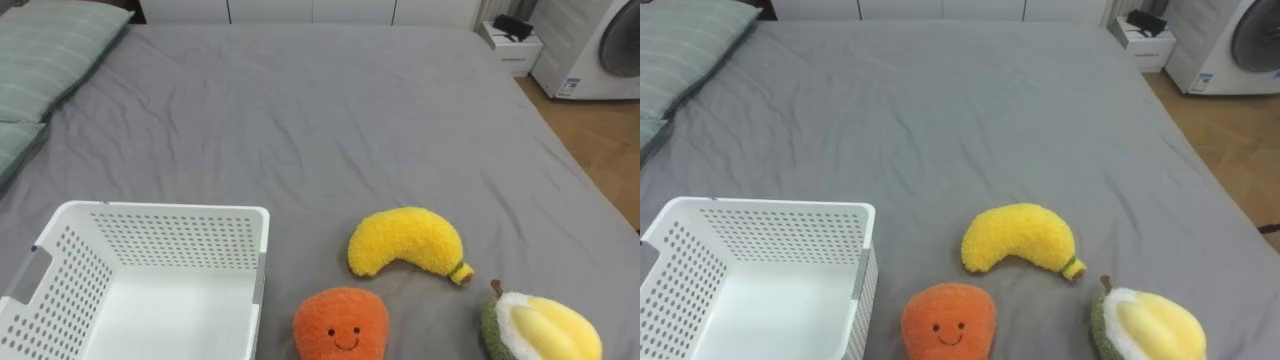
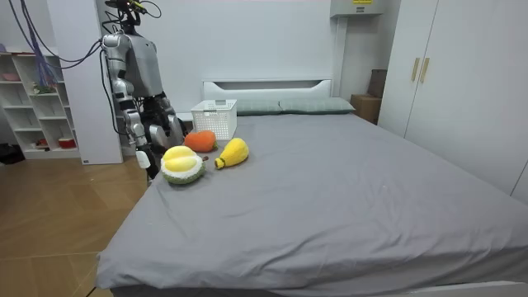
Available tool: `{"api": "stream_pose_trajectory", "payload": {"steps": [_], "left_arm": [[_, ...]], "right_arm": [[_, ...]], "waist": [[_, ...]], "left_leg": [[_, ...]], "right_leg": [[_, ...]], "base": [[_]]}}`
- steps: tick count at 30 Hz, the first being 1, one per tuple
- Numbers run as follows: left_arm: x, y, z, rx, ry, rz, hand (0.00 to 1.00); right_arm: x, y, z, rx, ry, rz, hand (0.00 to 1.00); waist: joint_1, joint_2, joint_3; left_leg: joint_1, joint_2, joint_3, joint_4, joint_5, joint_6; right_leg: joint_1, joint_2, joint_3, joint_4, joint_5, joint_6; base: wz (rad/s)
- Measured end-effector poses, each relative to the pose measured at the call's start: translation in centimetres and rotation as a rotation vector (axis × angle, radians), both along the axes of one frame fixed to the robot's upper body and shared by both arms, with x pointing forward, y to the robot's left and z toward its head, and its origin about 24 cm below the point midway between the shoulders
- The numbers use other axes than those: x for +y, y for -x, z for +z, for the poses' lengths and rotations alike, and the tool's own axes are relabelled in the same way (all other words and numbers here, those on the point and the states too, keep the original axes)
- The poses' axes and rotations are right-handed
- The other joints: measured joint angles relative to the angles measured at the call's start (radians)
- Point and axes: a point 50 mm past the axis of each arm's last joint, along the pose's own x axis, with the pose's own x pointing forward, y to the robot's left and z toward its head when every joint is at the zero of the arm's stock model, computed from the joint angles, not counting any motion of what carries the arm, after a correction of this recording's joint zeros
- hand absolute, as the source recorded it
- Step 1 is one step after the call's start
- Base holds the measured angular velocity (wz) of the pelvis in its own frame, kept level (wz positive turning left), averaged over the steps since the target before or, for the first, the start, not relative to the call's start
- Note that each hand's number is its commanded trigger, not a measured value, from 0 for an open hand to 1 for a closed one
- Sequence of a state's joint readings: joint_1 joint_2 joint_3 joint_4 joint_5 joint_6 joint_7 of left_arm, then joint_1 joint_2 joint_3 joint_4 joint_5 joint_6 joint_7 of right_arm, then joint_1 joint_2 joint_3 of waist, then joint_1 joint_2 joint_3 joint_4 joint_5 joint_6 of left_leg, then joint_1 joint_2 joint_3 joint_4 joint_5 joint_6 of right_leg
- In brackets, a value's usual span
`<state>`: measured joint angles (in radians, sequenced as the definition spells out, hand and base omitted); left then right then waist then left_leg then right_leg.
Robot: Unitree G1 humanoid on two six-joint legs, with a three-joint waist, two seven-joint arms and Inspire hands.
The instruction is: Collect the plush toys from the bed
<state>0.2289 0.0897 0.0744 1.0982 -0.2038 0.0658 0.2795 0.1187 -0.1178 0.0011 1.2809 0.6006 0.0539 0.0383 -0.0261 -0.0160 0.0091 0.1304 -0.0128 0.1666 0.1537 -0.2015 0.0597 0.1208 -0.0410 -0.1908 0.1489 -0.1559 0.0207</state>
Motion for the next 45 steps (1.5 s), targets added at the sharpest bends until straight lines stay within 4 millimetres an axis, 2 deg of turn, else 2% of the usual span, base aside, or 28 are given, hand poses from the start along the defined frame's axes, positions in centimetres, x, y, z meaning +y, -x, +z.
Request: {"api": "stream_pose_trajectory", "payload": {"steps": [7,13,16,20,22,24,27,31,34,36,38,41,42,43,44,45], "left_arm": [[0.1,0.2,0.1,0.005,-0.021,0.006,0.0],[0.2,0.2,0.1,0.005,-0.024,0.008,0.0],[0.2,0.2,0.1,0.006,-0.025,0.013,0.0],[0.5,0.4,0.1,0.003,-0.023,0.044,0.0],[0.8,0.6,0.2,0.002,-0.03,0.061,0.0],[1.5,0.9,0.4,-0.008,-0.048,0.101,0.0],[2.2,1.3,0.6,0.002,-0.069,0.117,0.0],[3.0,1.6,0.9,0.001,-0.088,0.153,0.0],[4.0,1.9,1.2,0.015,-0.119,0.137,0.0],[4.4,1.9,1.3,0.02,-0.127,0.128,0.0],[4.5,1.8,1.3,0.017,-0.13,0.124,0.0],[4.7,1.5,1.4,0.008,-0.134,0.122,0.0],[4.6,1.4,1.4,0.016,-0.132,0.101,0.0],[4.6,1.4,1.4,0.018,-0.132,0.09,0.0],[4.5,1.2,1.4,0.017,-0.132,0.078,0.0],[4.5,1.1,1.4,0.016,-0.133,0.073,0.0]], "right_arm": [[0.0,0.1,0.0,0.0,-0.006,-0.002,0.0],[0.0,0.2,0.0,0.003,-0.009,-0.016,0.0],[0.0,1.0,0.0,0.015,-0.012,-0.045,0.0],[-0.3,1.9,0.0,0.031,-0.007,-0.113,0.0],[-0.7,3.1,0.1,0.055,0.006,-0.175,0.0],[-1.3,4.7,0.3,0.096,0.04,-0.274,0.0],[-2.6,6.0,0.7,0.15,0.098,-0.345,0.0],[-5.0,6.2,1.4,0.167,0.188,-0.442,0.0],[-8.1,3.9,2.6,0.12,0.312,-0.415,0.0],[-10.4,0.6,4.0,0.037,0.429,-0.36,0.0],[-11.5,-1.8,5.1,-0.053,0.493,-0.34,0.0],[-12.7,-5.7,7.2,-0.19,0.584,-0.281,0.0],[-12.9,-7.4,8.3,-0.244,0.637,-0.236,0.0],[-12.9,-8.3,8.9,-0.276,0.665,-0.206,0.0],[-12.8,-9.9,10.1,-0.345,0.709,-0.156,0.0],[-12.5,-11.3,11.2,-0.403,0.743,-0.114,0.0]], "waist": [[0.001,-0.004,-0.0005],[0.001,-0.009,-0.0051],[0.001,-0.011,-0.0079],[-0.003,-0.016,-0.0076],[-0.005,-0.023,-0.0051],[-0.013,-0.034,-0.0057],[-0.027,-0.042,-0.0072],[-0.038,-0.052,-0.0071],[-0.053,-0.071,-0.0058],[-0.056,-0.085,-0.006],[-0.058,-0.095,-0.0056],[-0.053,-0.104,-0.0038],[-0.053,-0.102,-0.005],[-0.054,-0.099,-0.0052],[-0.052,-0.096,-0.0086],[-0.049,-0.095,-0.0079]], "left_leg": [[0.001,0.0,0.003,-0.002,0.0,0.0],[0.001,0.0,0.003,-0.001,0.0,0.0],[0.002,0.0,0.002,-0.002,0.0,0.0],[0.005,0.0,0.001,-0.003,0.0,0.0],[0.013,0.0,0.0,-0.004,0.0,0.0],[0.013,0.0,-0.003,-0.003,0.0,-0.001],[0.005,0.0,0.0,-0.001,-0.001,0.0],[0.003,0.0,0.012,-0.002,-0.001,0.0],[-0.001,0.001,0.019,-0.002,0.0,0.0],[-0.002,0.001,0.022,-0.002,0.0,0.001],[-0.003,0.002,0.022,-0.002,0.0,0.001],[-0.005,0.002,0.023,-0.003,0.0,0.0],[-0.015,0.002,0.024,-0.002,0.0,0.0],[-0.02,0.002,0.024,-0.001,0.0,0.0],[-0.032,0.003,0.024,-0.001,0.0,0.001],[-0.032,0.004,0.027,-0.001,0.001,0.0]], "right_leg": [[0.0,0.001,0.003,-0.003,0.001,0.0],[0.0,0.001,-0.001,-0.003,0.001,0.0],[0.002,0.001,0.0,0.001,0.001,0.0],[0.01,0.0,0.001,0.0,0.0,0.0],[0.018,-0.001,-0.002,-0.004,-0.002,0.001],[0.022,0.0,-0.004,-0.008,-0.003,0.001],[0.012,0.0,0.002,-0.005,-0.003,0.001],[-0.002,0.001,0.017,0.006,-0.003,0.0],[-0.01,-0.001,0.013,0.008,-0.002,-0.001],[-0.014,0.003,0.024,0.008,0.002,0.0],[-0.015,0.004,0.024,0.006,0.003,0.0],[-0.019,0.004,0.025,0.006,0.005,0.0],[-0.027,0.004,0.025,0.007,0.005,0.0],[-0.033,0.004,0.025,0.008,0.005,0.0],[-0.042,0.004,0.028,0.014,0.006,-0.001],[-0.051,0.004,0.027,0.022,0.007,-0.002]], "base": [[0.0],[0.0],[0.0],[0.0],[0.05],[0.03],[-0.04],[-0.13],[-0.07],[-0.07],[0.0],[0.0],[0.0],[0.0],[0.0],[0.0]]}}
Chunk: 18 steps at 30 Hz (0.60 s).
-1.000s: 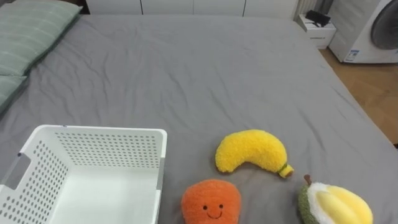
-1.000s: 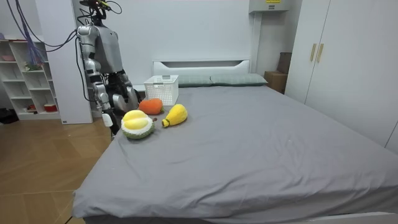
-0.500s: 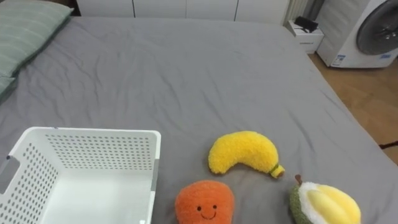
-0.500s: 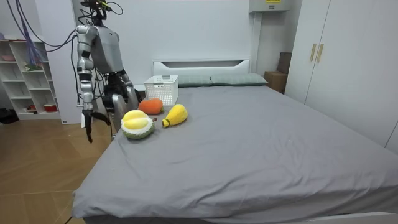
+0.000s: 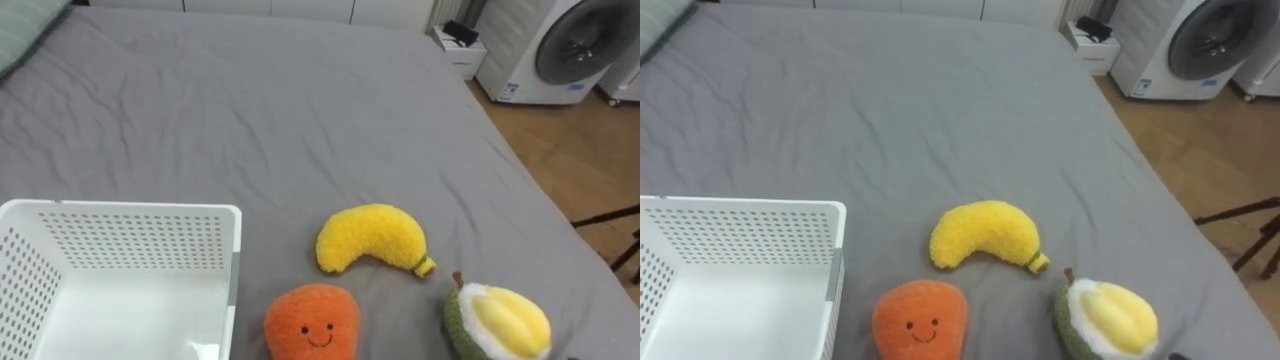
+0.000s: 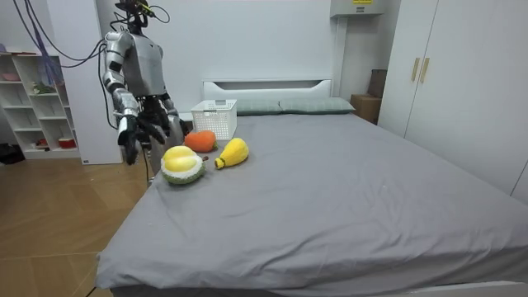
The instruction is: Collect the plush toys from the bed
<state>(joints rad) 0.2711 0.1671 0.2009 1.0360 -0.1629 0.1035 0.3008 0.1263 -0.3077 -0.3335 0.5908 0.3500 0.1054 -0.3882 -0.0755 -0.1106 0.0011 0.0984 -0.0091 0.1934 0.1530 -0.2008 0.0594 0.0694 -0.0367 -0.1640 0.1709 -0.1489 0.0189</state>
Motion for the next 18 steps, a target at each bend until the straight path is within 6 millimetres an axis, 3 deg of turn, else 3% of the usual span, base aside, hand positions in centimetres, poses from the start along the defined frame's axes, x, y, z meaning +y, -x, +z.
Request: {"api": "stream_pose_trajectory", "payload": {"steps": [5,8,12,13,18], "left_arm": [[0.0,-0.5,0.0,0.004,-0.006,-0.042,0.0],[-0.1,-0.8,0.0,0.003,-0.008,-0.067,0.0],[-0.5,-1.2,-0.1,0.002,0.001,-0.096,0.0],[-0.5,-1.2,-0.1,0.003,0.002,-0.096,0.0],[-0.5,-1.1,-0.1,-0.005,0.008,-0.098,0.0]], "right_arm": [[1.7,-3.8,3.1,-0.05,0.214,0.224,0.0],[2.5,-4.7,3.4,-0.039,0.282,0.313,0.0],[3.4,-5.0,2.8,-0.002,0.269,0.409,0.0],[3.5,-5.0,2.6,0.01,0.265,0.425,0.0],[4.5,-3.6,-0.5,0.17,0.144,0.559,0.0]], "waist": [[0.022,0.006,0.0044],[0.037,0.01,0.0049],[0.048,0.017,0.0029],[0.051,0.024,0.0055],[0.059,0.028,0.0021]], "left_leg": [[-0.004,0.006,0.019,-0.003,0.001,-0.001],[-0.008,0.006,0.008,-0.002,0.001,-0.001],[-0.017,0.004,-0.004,-0.002,0.001,-0.001],[-0.017,0.004,-0.004,-0.002,0.001,-0.001],[-0.014,0.003,-0.008,-0.001,0.001,-0.001]], "right_leg": [[-0.005,0.002,-0.003,0.001,0.002,-0.002],[-0.002,0.001,-0.011,0.0,0.002,-0.002],[0.001,-0.003,-0.027,0.001,0.003,-0.001],[0.001,-0.002,-0.027,0.001,0.003,-0.001],[0.007,-0.004,-0.03,-0.001,0.003,-0.001]], "base": [[-0.03],[0.05],[0.08],[0.05],[0.01]]}}
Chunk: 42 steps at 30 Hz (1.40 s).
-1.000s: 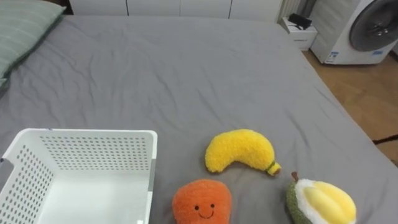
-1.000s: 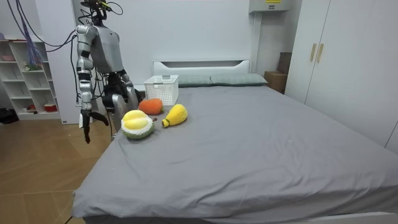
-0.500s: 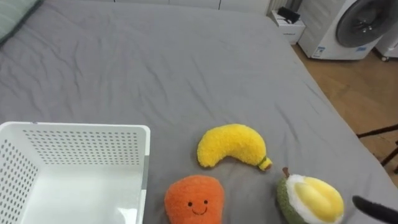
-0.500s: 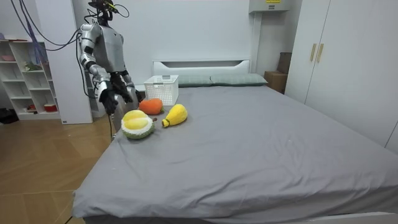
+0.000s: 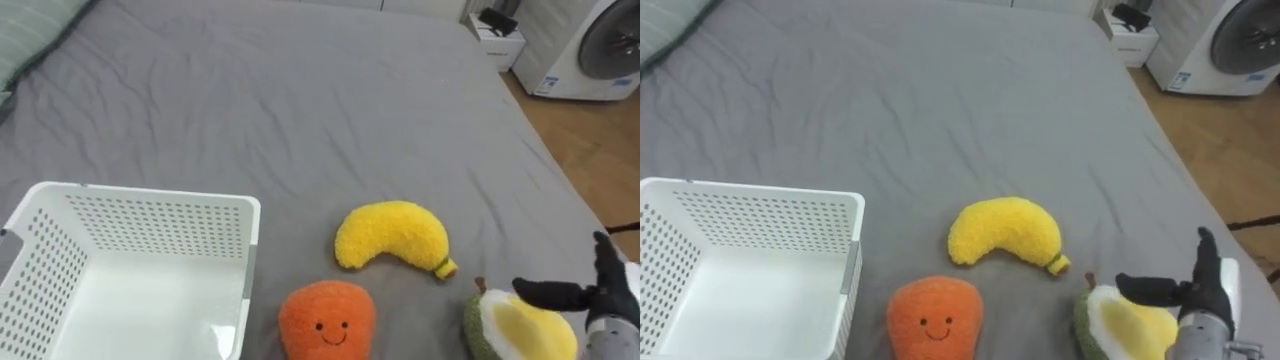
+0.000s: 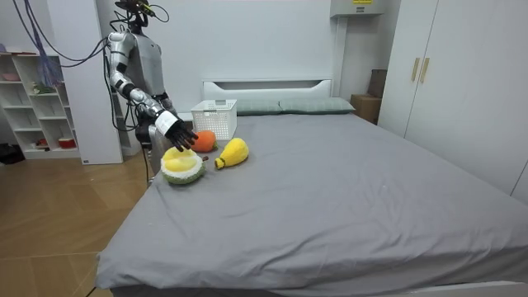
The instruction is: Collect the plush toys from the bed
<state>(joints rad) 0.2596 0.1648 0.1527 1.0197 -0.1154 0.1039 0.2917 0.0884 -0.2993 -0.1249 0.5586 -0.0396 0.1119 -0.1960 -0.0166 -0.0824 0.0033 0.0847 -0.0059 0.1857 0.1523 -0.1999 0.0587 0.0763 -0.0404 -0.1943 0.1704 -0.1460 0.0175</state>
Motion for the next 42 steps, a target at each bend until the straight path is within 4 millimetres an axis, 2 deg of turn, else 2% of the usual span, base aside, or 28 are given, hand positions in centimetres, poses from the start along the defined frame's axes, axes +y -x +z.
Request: {"api": "stream_pose_trajectory", "payload": {"steps": [4,6,8,9,11,15,17,21,26,32,37,42], "left_arm": [[0.0,0.1,0.0,0.0,0.012,-0.009,0.0],[0.1,0.0,0.1,-0.001,0.011,-0.023,0.0],[0.2,0.1,0.1,0.004,0.01,-0.024,0.0],[0.2,0.1,0.1,0.006,0.01,-0.025,0.0],[0.2,0.3,0.1,0.019,0.012,-0.023,0.0],[0.2,0.7,0.0,0.05,0.019,-0.02,0.0],[0.3,0.7,0.0,0.061,0.018,-0.034,0.0],[0.2,0.5,0.0,0.063,0.016,-0.053,0.0],[-0.1,0.4,-0.1,0.081,0.021,-0.088,0.0],[-0.2,0.1,-0.2,0.092,0.028,-0.091,0.0],[-0.1,-1.2,0.0,0.048,0.007,-0.1,0.0],[-0.1,-1.7,0.0,0.028,0.002,-0.106,0.0]], "right_arm": [[0.2,0.7,-1.2,0.086,-0.025,0.041,0.0],[0.1,1.7,-2.6,0.192,-0.038,0.06,0.0],[-0.1,3.0,-3.8,0.287,-0.047,0.072,0.0],[-0.3,3.6,-4.2,0.334,-0.044,0.081,0.0],[-0.7,4.4,-4.5,0.387,-0.033,0.099,0.0],[-1.2,5.6,-5.0,0.487,-0.015,0.143,0.0],[-1.1,6.0,-5.3,0.543,0.016,0.192,0.98],[-1.0,6.4,-5.5,0.622,0.082,0.265,1.0],[-1.5,5.6,-5.1,0.654,0.147,0.293,1.0],[-1.4,5.8,-5.2,0.692,0.195,0.317,1.0],[-0.5,5.7,-5.6,0.668,0.198,0.316,1.0],[-0.6,4.3,-4.6,0.587,0.217,0.312,1.0]], "waist": [[0.002,0.001,-0.0008],[0.003,-0.005,0.0022],[0.024,-0.014,0.0028],[0.033,-0.019,0.0006],[0.044,-0.026,-0.0017],[0.056,-0.03,-0.0004],[0.06,-0.028,-0.0005],[0.081,-0.028,-0.0007],[0.081,-0.027,-0.0012],[0.081,-0.017,-0.0034],[0.078,-0.018,-0.0034],[0.072,-0.015,-0.0021]], "left_leg": [[0.001,-0.001,-0.002,0.001,0.0,0.0],[0.008,-0.001,-0.008,0.001,0.0,0.0],[0.013,-0.001,-0.009,0.0,0.0,0.0],[0.014,-0.001,-0.01,0.0,0.0,0.0],[0.019,-0.001,-0.01,0.0,-0.001,0.0],[0.03,-0.003,-0.026,0.004,-0.005,0.0],[0.029,-0.001,-0.032,0.016,-0.009,-0.001],[0.028,-0.001,-0.046,0.031,-0.015,-0.007],[0.025,-0.001,-0.062,0.046,-0.018,-0.007],[0.023,-0.001,-0.068,0.045,-0.014,-0.003],[0.023,-0.002,-0.067,0.045,-0.014,-0.002],[0.021,-0.003,-0.063,0.045,-0.014,-0.002]], "right_leg": [[0.002,0.0,0.0,0.0,0.0,0.0],[0.011,0.0,-0.001,-0.002,0.0,0.0],[0.015,0.0,-0.003,-0.002,0.0,0.0],[0.017,0.0,-0.004,-0.003,0.0,0.0],[0.023,0.001,-0.004,-0.003,0.0,0.0],[0.039,0.001,-0.012,-0.004,0.0,0.0],[0.046,0.001,-0.018,-0.004,0.0,0.0],[0.057,0.001,-0.03,-0.004,0.0,0.0],[0.067,0.0,-0.049,-0.005,0.0,0.0],[0.07,0.0,-0.055,-0.005,0.0,0.0],[0.07,-0.001,-0.055,-0.005,0.0,0.0],[0.065,-0.002,-0.054,-0.002,0.0,0.0]], "base": [[0.01],[0.07],[0.0],[0.0],[0.0],[0.06],[0.08],[0.11],[0.11],[0.02],[0.0],[-0.02]]}}
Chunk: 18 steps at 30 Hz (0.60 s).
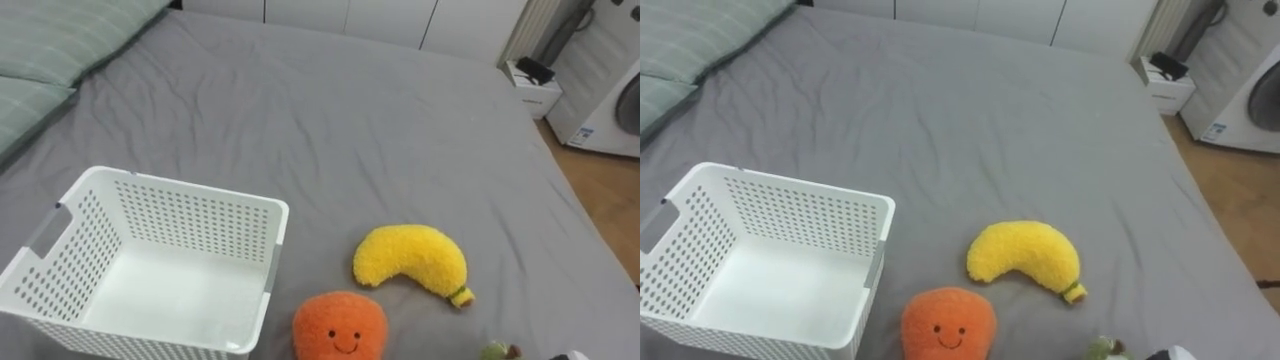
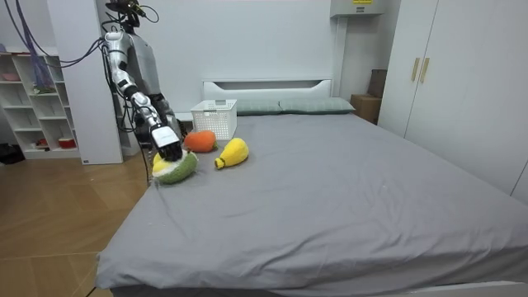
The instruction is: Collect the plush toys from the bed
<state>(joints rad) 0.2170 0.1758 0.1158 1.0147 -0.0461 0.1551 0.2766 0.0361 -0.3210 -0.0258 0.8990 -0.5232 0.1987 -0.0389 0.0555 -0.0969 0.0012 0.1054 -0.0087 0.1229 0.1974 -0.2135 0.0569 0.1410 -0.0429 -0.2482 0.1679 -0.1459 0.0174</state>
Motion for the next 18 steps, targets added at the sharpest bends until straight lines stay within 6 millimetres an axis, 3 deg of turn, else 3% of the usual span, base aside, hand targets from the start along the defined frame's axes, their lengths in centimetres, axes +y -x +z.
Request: {"api": "stream_pose_trajectory", "payload": {"steps": [3,7,15,18], "left_arm": [[0.0,-0.2,0.0,-0.01,0.005,0.005,0.0],[0.1,-0.2,0.0,-0.021,0.015,0.012,0.0],[0.2,-0.6,0.2,-0.055,0.019,0.048,0.0],[0.2,-0.6,0.1,-0.06,0.019,0.04,0.0]], "right_arm": [[-0.1,-1.4,1.2,-0.092,0.0,0.005,1.0],[0.6,-5.3,4.8,-0.337,-0.015,0.055,1.0],[2.8,-10.0,10.3,-0.653,-0.115,0.12,1.0],[3.7,-11.2,12.3,-0.747,-0.134,0.16,1.0]], "waist": [[-0.011,0.005,0.001],[-0.029,0.021,0.0027],[-0.023,-0.011,0.0007],[-0.02,-0.011,0.0024]], "left_leg": [[-0.008,-0.001,0.005,-0.001,0.002,0.002],[-0.016,-0.004,0.017,-0.012,0.006,0.005],[-0.012,-0.003,0.027,-0.033,0.015,0.004],[-0.016,-0.003,0.027,-0.031,0.014,0.005]], "right_leg": [[-0.013,-0.002,0.005,0.003,0.0,0.0],[-0.031,-0.003,0.025,0.005,0.0,0.0],[-0.037,-0.003,0.029,0.002,-0.001,0.001],[-0.039,-0.003,0.029,0.002,0.0,0.001]], "base": [[-0.04],[-0.08],[-0.01],[-0.01]]}}
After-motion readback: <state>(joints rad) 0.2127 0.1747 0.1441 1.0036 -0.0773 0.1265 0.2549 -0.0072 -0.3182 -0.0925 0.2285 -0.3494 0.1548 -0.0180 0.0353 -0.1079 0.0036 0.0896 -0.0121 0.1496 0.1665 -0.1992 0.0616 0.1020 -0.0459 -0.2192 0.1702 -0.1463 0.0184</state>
